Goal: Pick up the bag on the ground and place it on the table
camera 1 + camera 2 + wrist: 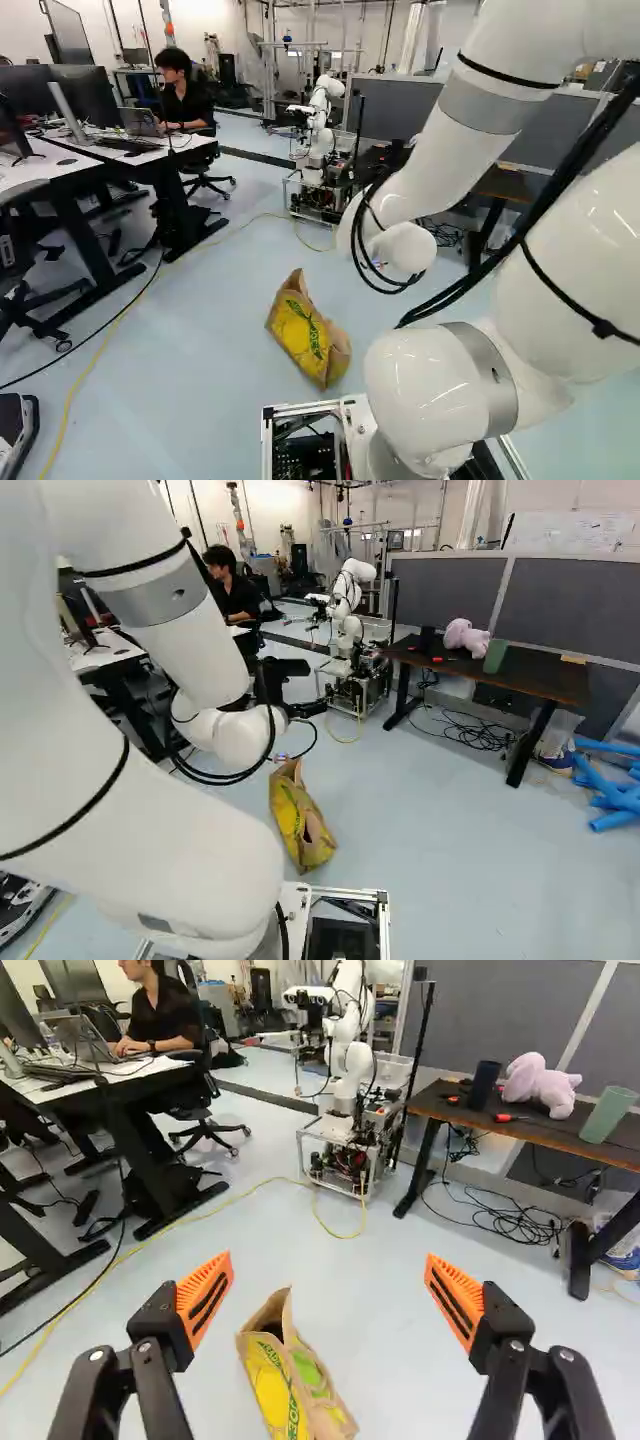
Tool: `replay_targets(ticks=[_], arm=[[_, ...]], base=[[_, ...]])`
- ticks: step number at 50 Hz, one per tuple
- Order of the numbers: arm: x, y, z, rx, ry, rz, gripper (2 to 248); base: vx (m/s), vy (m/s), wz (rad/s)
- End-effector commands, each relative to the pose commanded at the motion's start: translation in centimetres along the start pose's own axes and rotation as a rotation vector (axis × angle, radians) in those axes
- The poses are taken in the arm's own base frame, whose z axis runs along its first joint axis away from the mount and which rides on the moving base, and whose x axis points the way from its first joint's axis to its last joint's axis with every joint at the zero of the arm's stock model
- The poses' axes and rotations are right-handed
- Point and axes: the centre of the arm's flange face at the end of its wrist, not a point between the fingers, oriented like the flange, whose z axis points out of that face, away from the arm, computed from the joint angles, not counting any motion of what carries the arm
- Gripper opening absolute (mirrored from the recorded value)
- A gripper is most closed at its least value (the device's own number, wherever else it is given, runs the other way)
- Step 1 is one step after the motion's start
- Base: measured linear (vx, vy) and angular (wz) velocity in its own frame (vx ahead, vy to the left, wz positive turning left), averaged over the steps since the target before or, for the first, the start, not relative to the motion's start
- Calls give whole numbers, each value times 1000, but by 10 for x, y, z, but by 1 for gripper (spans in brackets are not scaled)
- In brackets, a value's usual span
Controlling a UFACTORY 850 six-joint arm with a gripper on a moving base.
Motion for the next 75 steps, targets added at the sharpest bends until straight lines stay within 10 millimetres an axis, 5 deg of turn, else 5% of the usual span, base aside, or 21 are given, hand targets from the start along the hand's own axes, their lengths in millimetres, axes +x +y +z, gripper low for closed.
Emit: replay_targets(ticks=[31, 75], arm=[[-5, -11, 73, 59, -141, -43, 247], [-39, -33, 172, 124, -392, -101, 247]], base=[[0, 0, 0], [0, 0, 0]])
